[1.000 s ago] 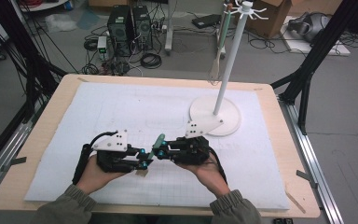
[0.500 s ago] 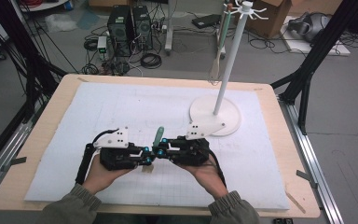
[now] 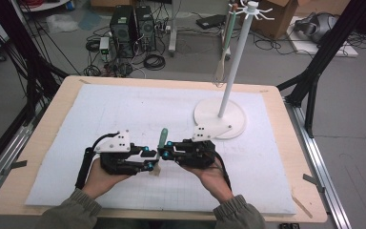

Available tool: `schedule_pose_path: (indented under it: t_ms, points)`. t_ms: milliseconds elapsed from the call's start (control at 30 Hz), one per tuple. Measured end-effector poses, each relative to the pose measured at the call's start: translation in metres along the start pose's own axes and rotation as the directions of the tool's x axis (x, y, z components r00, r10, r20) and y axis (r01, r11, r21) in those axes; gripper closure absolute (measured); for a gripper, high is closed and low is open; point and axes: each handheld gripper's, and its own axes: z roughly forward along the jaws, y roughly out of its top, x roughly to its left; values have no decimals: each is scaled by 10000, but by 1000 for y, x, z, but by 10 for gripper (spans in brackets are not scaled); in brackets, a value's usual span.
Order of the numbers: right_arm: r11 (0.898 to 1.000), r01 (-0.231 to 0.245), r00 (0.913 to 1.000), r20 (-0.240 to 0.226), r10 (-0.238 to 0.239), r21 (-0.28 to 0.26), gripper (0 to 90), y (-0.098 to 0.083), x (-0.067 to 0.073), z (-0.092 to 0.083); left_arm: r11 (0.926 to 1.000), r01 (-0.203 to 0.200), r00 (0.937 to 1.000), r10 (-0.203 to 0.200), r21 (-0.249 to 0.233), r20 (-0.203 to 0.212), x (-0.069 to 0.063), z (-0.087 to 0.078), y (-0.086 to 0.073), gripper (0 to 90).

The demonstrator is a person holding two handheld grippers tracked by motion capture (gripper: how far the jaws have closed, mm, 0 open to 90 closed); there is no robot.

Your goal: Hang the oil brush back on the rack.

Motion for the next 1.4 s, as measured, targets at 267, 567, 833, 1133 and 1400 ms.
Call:
schedule_pose_path:
  t_ms: [267,567,833,1133,1400]
  points:
    - [9993,-258,9995,212,252,283,842,-3,-11,-11,9997,-16,9985,30,254,-553,3,-11,-8,539]
    - [9976,-400,9978,556,369,563,842,-6,-25,-27,9995,296,9915,-287,57,-1270,12,-32,-22,462]
    - [9967,-532,9952,854,478,621,842,-7,-33,-41,9985,520,9821,-537,-141,-1803,14,-48,-35,399]
    - [9953,-641,9890,1376,536,730,842,-2,-44,-67,9980,577,9748,-617,-245,-2142,16,-59,-41,341]
    - [9954,-610,9815,1856,462,745,842,9,-53,-92,9970,730,9632,-773,-264,-2573,23,-69,-48,336]
